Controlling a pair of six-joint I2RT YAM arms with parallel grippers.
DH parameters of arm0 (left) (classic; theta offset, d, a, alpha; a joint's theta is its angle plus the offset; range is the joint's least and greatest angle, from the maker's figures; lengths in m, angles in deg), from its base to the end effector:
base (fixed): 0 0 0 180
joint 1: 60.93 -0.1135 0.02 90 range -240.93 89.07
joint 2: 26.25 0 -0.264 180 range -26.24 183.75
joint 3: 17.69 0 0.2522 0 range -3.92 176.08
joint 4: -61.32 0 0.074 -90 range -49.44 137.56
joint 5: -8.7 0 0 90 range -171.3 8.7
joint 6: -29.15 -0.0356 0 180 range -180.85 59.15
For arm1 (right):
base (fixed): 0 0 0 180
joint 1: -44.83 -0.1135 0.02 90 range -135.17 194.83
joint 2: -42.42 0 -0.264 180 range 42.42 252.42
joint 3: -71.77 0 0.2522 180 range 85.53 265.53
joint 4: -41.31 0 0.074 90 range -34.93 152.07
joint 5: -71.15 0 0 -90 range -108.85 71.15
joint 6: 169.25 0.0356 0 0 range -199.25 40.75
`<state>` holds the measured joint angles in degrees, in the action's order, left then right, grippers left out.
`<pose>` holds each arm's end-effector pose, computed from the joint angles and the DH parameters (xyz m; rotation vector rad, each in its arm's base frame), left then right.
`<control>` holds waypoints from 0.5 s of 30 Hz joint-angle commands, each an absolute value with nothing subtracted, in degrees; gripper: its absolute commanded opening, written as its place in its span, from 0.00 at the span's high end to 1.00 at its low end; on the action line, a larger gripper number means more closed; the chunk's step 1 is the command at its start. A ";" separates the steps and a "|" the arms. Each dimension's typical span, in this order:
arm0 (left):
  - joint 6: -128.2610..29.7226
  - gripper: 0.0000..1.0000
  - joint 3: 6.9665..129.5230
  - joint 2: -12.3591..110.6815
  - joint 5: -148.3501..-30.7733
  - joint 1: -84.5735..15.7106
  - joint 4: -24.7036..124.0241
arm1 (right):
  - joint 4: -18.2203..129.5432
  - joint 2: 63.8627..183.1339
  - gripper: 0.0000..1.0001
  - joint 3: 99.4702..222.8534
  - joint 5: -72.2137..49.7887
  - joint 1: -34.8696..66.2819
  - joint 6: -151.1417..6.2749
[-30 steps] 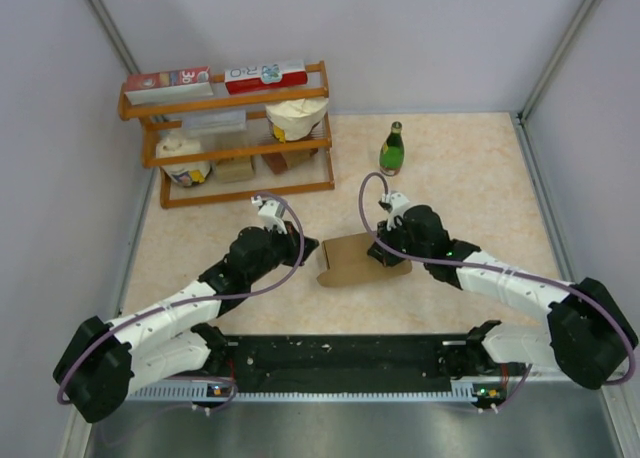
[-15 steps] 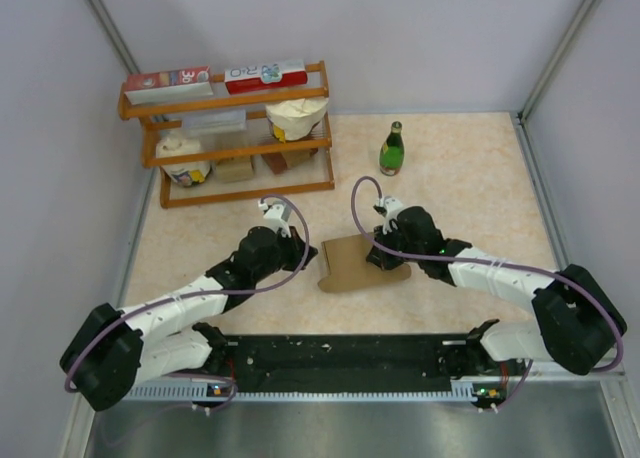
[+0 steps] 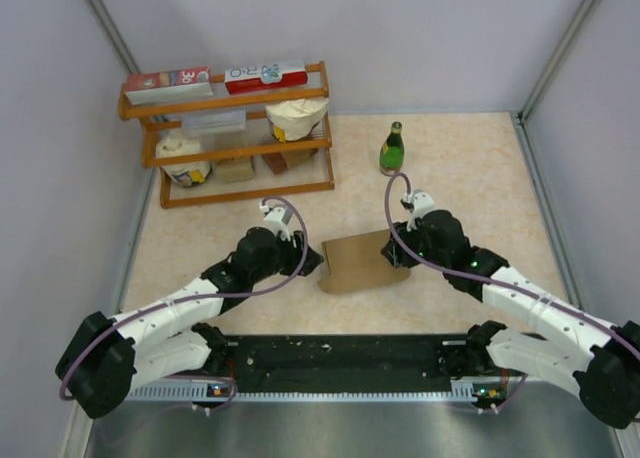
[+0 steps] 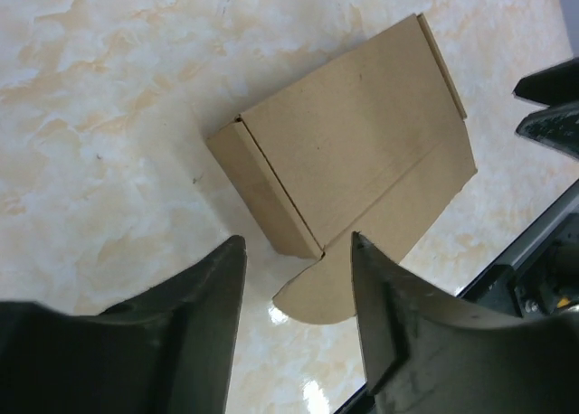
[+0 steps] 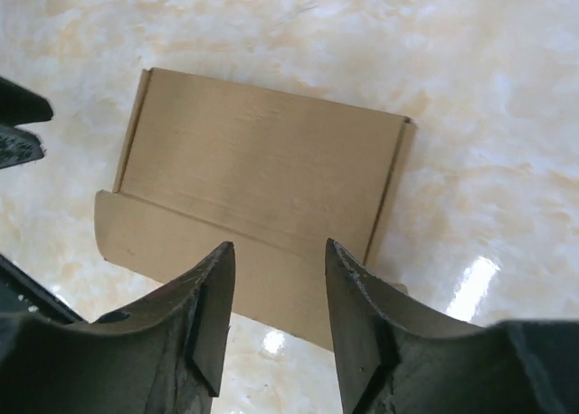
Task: Fold the paper box
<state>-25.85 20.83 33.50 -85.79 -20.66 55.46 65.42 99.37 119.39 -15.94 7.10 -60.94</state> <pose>0.1657 -0.1441 0.2004 0.1513 2.1592 -0.8755 0.1700 0.1338 0.2335 -0.4042 2.1823 0.6107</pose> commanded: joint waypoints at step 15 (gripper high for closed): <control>-24.64 1.00 26.39 35.18 -75.58 -20.59 44.65 | 74.41 107.69 1.00 126.12 -34.15 16.00 -56.39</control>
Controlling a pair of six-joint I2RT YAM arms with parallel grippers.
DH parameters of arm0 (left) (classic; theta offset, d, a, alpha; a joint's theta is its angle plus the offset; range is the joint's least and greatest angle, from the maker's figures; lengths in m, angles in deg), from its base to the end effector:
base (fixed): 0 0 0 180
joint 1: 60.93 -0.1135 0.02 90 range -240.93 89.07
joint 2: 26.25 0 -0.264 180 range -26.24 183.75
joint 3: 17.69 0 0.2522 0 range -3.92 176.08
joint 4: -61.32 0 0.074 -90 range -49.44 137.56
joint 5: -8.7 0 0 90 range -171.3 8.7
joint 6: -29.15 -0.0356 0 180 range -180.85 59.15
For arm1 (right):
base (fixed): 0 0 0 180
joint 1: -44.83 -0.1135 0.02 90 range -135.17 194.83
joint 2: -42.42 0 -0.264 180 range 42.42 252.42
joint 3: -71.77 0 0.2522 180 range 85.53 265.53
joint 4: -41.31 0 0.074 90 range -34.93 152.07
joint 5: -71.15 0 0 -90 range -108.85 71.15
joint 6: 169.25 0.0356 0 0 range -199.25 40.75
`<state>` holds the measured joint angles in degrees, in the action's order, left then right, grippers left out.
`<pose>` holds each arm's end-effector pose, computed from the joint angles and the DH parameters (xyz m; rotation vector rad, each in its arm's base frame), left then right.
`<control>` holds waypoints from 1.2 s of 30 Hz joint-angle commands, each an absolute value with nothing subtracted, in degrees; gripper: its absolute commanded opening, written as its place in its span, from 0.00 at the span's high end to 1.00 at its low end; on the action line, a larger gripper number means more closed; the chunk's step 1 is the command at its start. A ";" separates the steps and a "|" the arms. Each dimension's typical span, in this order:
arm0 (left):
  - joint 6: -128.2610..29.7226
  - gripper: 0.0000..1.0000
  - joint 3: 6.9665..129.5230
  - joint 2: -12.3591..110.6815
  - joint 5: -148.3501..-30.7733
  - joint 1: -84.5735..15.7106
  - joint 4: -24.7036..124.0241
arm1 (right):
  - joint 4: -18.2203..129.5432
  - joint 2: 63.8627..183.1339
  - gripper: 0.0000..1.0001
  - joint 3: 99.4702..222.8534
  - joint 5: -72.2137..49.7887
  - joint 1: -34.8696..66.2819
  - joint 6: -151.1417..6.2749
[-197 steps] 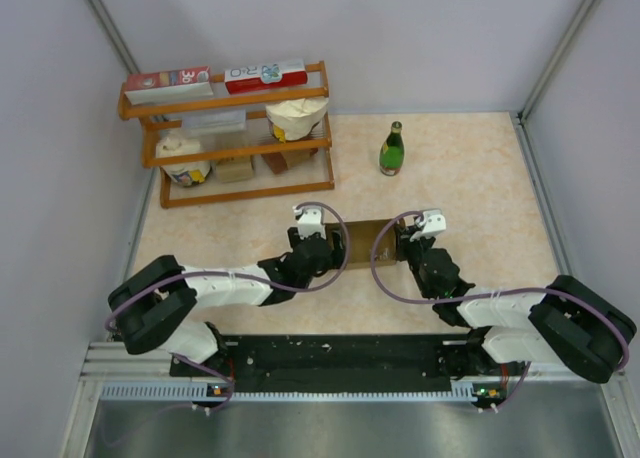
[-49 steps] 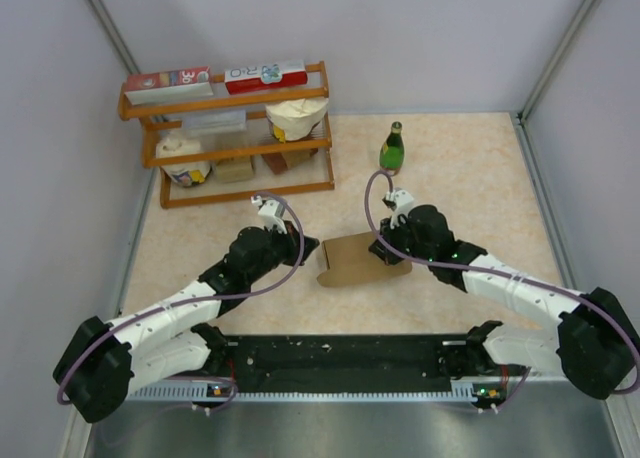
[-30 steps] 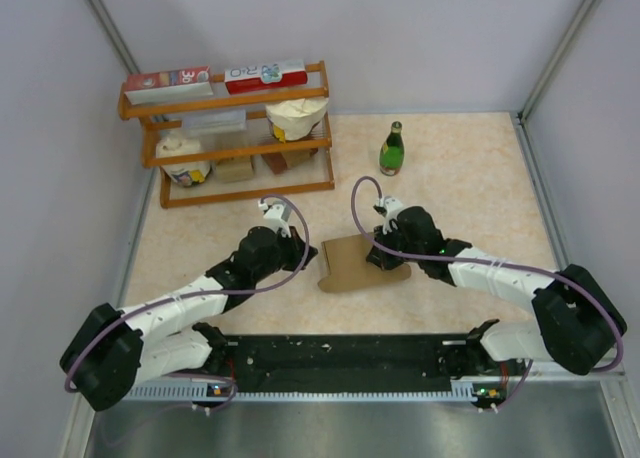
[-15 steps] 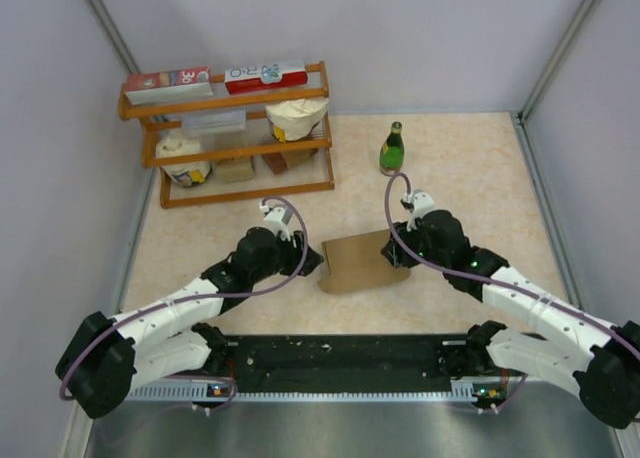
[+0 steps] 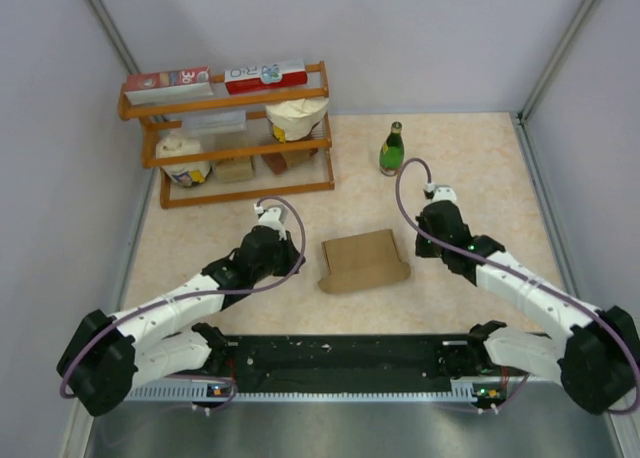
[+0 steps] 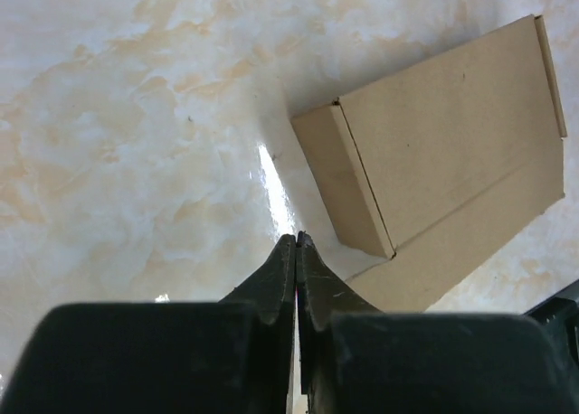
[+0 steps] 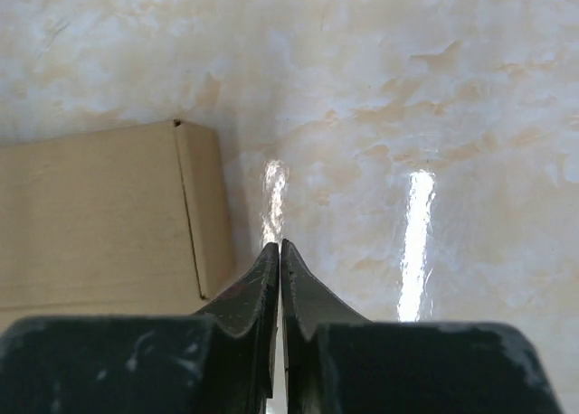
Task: Fold the paper box
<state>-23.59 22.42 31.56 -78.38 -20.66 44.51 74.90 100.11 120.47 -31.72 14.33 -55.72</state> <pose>0.1613 -0.1343 0.1982 0.0291 2.2625 -0.7002 0.1833 0.0988 0.2237 -0.0261 2.3015 0.2276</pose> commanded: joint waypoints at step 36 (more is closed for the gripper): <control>-32.90 1.00 44.32 62.53 -81.84 -20.85 47.82 | 69.21 118.62 1.00 127.54 -20.42 16.01 -57.98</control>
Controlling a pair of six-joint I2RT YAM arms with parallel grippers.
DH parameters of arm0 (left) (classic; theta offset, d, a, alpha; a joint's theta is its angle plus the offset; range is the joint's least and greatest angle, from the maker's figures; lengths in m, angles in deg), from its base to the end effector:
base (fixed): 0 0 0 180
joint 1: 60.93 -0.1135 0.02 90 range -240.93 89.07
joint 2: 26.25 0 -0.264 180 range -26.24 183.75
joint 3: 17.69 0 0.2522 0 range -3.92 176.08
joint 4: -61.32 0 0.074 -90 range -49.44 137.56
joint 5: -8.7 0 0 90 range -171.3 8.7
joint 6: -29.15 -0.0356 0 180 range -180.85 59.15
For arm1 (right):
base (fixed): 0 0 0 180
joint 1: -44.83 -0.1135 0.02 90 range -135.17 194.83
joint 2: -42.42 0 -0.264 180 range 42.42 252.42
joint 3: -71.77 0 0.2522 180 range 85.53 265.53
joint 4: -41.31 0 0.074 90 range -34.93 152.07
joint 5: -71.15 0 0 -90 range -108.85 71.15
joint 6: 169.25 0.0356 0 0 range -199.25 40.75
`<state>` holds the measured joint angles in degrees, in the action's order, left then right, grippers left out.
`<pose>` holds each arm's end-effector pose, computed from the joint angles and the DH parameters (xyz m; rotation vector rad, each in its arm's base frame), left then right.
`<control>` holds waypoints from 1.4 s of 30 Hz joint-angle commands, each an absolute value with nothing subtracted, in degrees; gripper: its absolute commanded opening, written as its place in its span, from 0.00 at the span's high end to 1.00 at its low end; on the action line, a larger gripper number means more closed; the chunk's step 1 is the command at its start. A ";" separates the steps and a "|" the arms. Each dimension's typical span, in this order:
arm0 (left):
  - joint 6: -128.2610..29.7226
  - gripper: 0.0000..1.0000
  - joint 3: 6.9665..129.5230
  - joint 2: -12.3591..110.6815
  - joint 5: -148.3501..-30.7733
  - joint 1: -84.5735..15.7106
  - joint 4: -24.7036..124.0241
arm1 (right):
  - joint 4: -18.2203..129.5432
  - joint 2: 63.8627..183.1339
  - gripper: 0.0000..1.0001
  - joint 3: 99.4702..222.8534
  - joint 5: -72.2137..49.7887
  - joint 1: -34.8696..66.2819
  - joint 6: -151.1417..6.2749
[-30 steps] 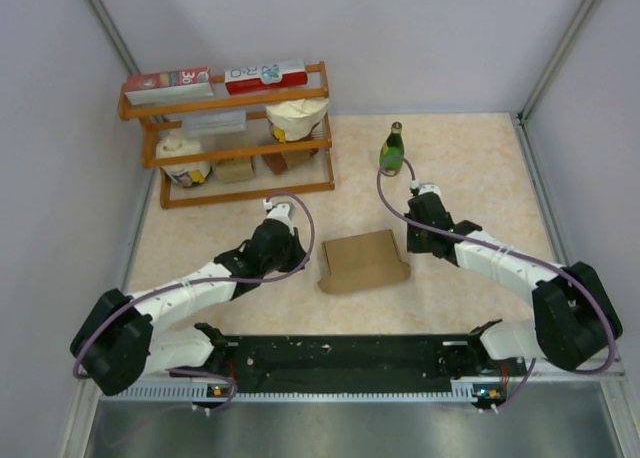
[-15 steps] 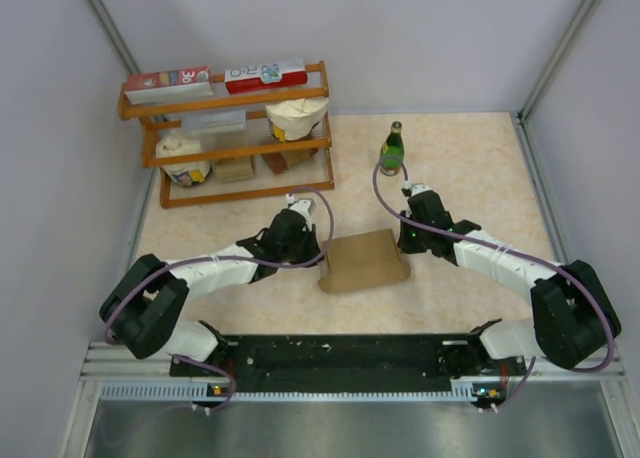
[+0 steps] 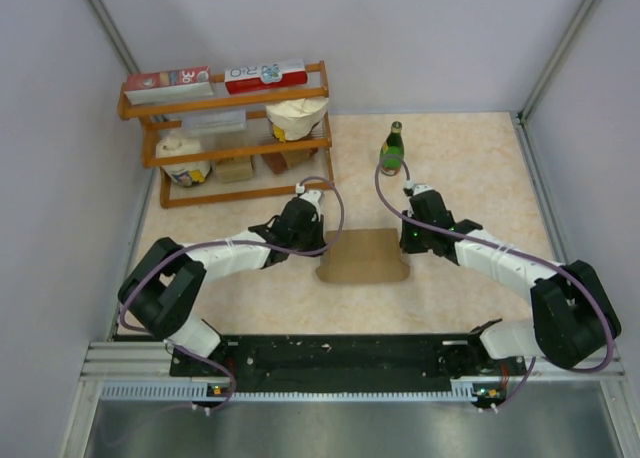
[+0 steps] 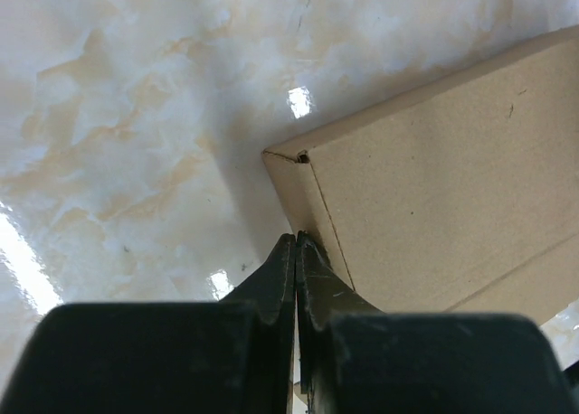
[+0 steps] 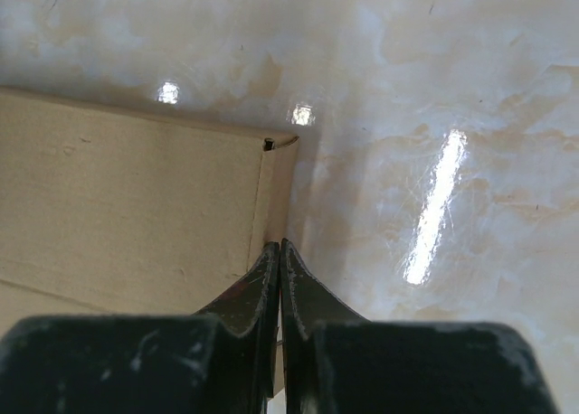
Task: Fold the paper box
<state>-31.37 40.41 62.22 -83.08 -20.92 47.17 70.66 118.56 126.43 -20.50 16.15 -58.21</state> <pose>0.2357 -0.1993 0.1731 0.2394 2.4247 -0.6131 0.2292 0.1242 0.1925 -0.1531 2.4838 0.3397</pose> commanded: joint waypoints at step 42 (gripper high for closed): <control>-30.44 0.14 24.64 36.51 -90.97 -17.43 50.99 | 71.15 99.19 0.19 114.80 -6.20 16.62 -54.20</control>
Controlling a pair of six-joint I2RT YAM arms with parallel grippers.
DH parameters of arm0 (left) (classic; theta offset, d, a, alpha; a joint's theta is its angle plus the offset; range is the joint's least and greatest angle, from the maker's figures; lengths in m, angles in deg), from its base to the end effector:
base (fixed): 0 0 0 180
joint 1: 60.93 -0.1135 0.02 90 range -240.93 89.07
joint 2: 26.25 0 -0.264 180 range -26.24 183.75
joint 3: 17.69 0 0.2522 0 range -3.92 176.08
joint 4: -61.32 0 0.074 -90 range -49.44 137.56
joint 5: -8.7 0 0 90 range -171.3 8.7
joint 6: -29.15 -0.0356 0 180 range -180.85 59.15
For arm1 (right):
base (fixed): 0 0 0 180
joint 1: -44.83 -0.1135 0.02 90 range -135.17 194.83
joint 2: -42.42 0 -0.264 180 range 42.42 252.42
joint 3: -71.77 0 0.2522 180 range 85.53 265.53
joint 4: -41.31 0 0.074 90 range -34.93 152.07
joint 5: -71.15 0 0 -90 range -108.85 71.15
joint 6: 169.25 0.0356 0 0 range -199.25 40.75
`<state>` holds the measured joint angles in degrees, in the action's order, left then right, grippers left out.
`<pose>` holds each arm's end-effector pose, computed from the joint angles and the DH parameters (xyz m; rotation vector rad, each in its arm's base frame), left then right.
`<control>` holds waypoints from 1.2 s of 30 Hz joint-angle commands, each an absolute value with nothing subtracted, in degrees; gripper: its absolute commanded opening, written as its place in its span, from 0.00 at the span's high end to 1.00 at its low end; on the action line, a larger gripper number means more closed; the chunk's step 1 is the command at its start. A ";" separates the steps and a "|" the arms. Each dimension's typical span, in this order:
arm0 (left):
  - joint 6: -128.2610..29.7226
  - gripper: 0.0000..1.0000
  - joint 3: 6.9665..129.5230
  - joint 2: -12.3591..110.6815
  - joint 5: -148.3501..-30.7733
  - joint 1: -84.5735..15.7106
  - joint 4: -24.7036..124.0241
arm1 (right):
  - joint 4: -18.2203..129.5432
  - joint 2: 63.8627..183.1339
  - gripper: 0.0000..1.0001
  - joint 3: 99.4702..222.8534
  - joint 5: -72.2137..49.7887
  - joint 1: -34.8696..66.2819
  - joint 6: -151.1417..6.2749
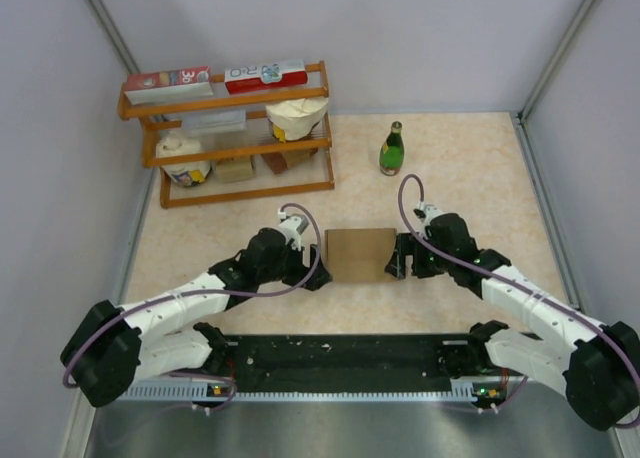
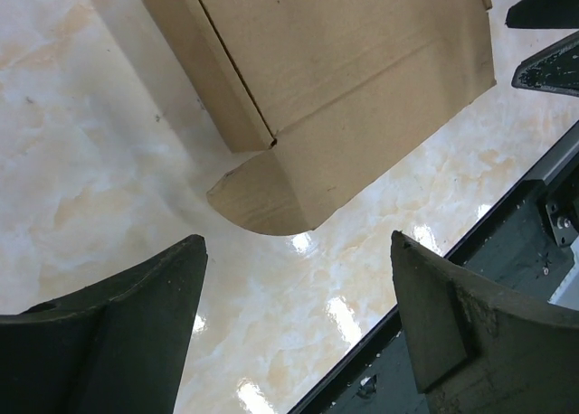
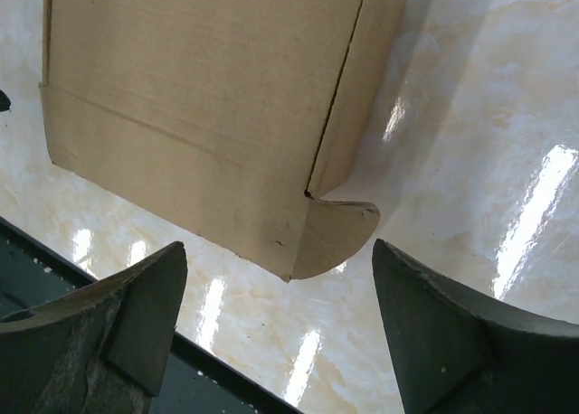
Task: Fold the paper box
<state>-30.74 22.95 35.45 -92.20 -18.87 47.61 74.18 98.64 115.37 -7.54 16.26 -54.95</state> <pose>0.1586 -0.1522 0.1932 0.3558 2.2900 -0.8916 0.1685 0.0997 0.2002 -0.1904 2.4432 0.6632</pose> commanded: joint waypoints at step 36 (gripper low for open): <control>-31.23 0.17 31.32 48.02 -86.05 -13.47 51.42 | 66.40 103.68 0.39 113.30 -2.77 16.62 -54.20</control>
<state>-30.83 29.44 47.56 -86.56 -13.75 48.59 69.35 103.10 113.25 -4.33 16.26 -54.54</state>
